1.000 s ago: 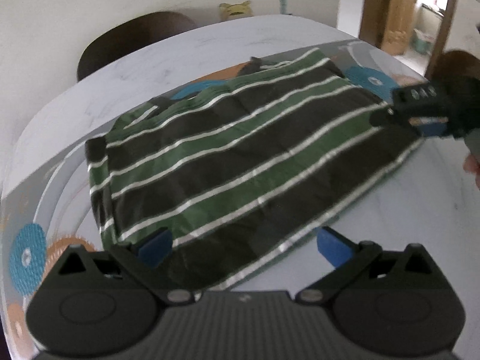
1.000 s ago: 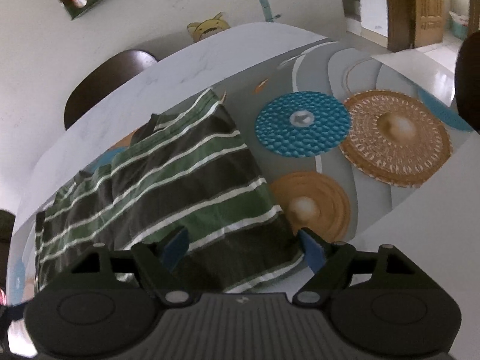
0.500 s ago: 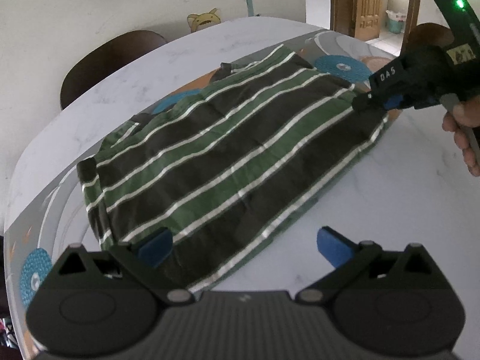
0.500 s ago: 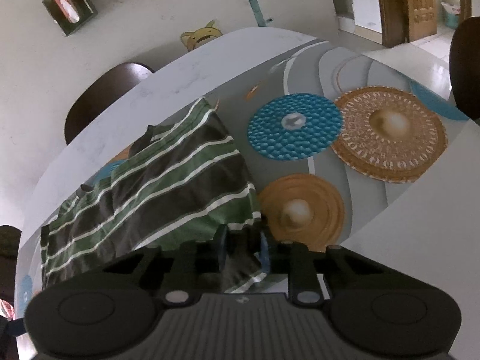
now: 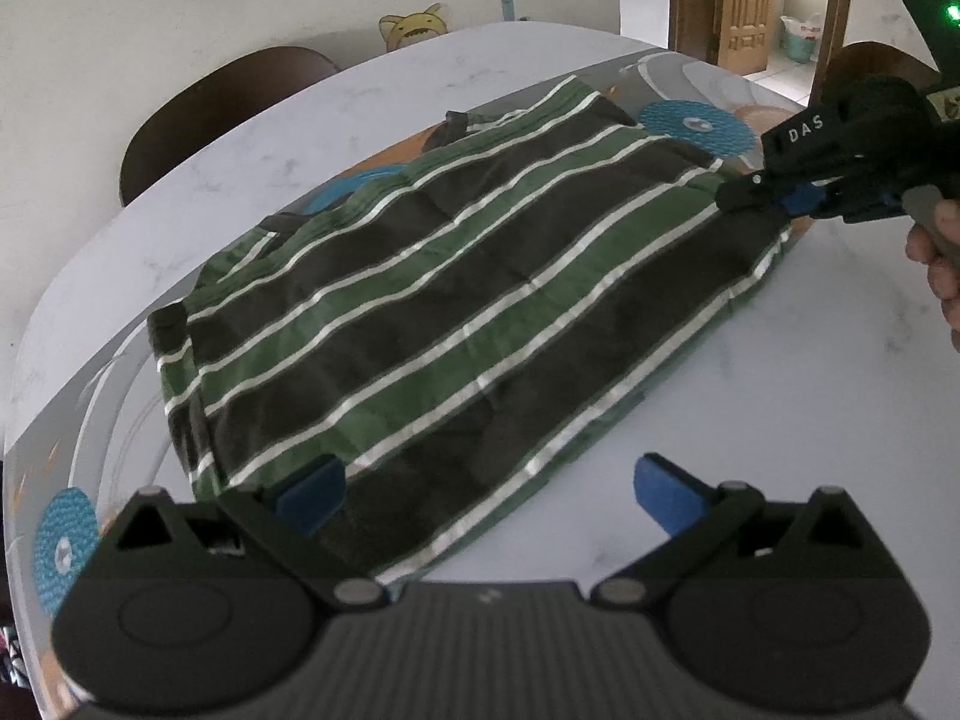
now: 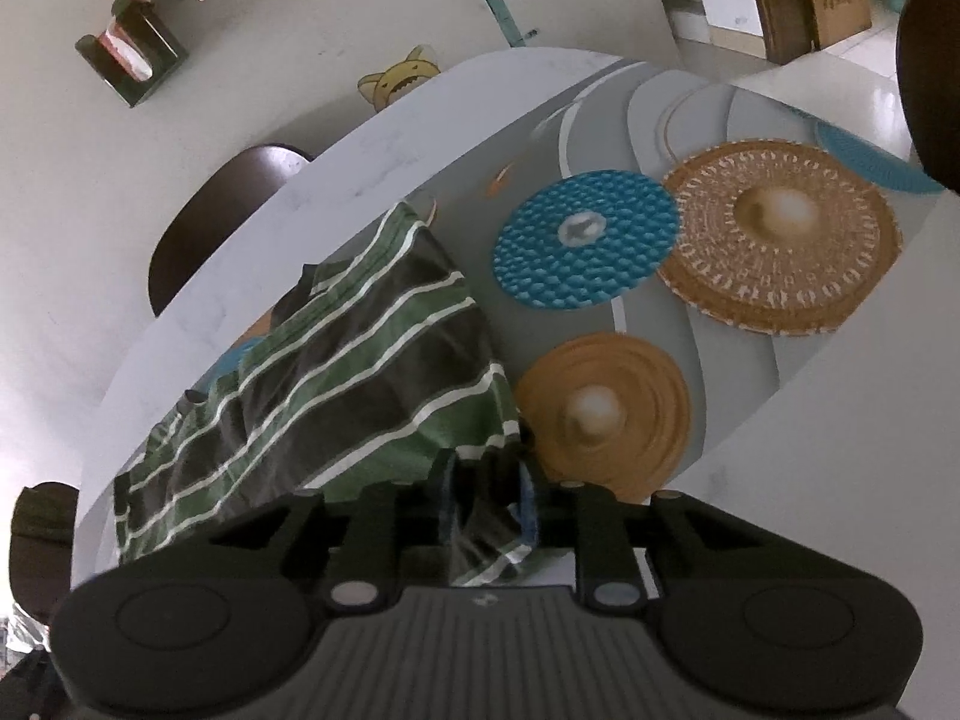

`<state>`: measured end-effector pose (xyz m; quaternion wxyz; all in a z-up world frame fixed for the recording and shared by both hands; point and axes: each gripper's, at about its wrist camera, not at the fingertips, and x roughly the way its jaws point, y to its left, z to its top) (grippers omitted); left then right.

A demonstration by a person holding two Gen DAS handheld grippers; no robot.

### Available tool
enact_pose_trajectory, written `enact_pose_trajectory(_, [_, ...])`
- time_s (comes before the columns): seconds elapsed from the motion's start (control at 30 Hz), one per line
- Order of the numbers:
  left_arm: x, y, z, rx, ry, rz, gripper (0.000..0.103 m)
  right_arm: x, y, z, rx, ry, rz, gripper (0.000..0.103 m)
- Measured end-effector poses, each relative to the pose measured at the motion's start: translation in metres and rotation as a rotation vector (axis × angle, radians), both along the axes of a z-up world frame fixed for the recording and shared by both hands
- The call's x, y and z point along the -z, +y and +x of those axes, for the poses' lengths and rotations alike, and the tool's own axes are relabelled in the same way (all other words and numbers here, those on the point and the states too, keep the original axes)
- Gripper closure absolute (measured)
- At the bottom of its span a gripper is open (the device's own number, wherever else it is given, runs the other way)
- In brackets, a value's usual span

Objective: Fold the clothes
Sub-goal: 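Move the right tool to a shirt corner and close on it, then lift the grasped shirt corner upward with the right tool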

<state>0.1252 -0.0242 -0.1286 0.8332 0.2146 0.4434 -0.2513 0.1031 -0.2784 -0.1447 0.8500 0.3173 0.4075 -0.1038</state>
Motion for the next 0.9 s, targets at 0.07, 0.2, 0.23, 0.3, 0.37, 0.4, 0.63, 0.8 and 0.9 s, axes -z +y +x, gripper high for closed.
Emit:
enact_pose_trajectory(0.07, [0.001, -0.001, 0.002, -0.002, 0.007, -0.003, 0.000, 0.000, 0.000, 0.001, -0.007, -0.004, 0.004, 0.074])
enact_pose_trajectory(0.2, [0.003, -0.005, 0.002, -0.002, 0.009, 0.005, 0.000, 0.000, 0.002, 0.004, -0.024, -0.020, -0.009, 0.070])
enact_pose_trajectory(0.23, [0.004, -0.006, 0.002, -0.002, 0.011, 0.006, 0.000, 0.000, 0.002, 0.005, -0.028, -0.022, -0.009, 0.070])
enact_pose_trajectory(0.3, [0.005, -0.007, 0.003, -0.006, 0.018, 0.007, 0.000, 0.001, 0.001, 0.006, -0.038, -0.025, -0.004, 0.076])
enact_pose_trajectory(0.37, [0.007, -0.007, 0.005, -0.012, 0.025, 0.009, 0.000, 0.004, -0.002, 0.007, -0.052, -0.024, 0.011, 0.090])
enact_pose_trajectory(0.4, [0.007, -0.007, 0.005, -0.014, 0.029, 0.008, 0.000, 0.005, -0.003, 0.007, -0.059, -0.024, 0.019, 0.090])
enact_pose_trajectory(0.63, [0.009, -0.010, 0.013, -0.033, 0.043, 0.009, 0.000, 0.002, -0.015, 0.008, -0.095, -0.031, 0.014, 0.068])
enact_pose_trajectory(0.8, [0.010, -0.015, 0.018, -0.036, 0.045, 0.013, 0.000, 0.002, -0.029, 0.018, -0.116, -0.050, 0.038, 0.056])
enact_pose_trajectory(0.9, [0.010, -0.020, 0.021, -0.043, 0.055, 0.005, 0.000, 0.001, -0.026, 0.031, -0.153, -0.046, 0.013, 0.053])
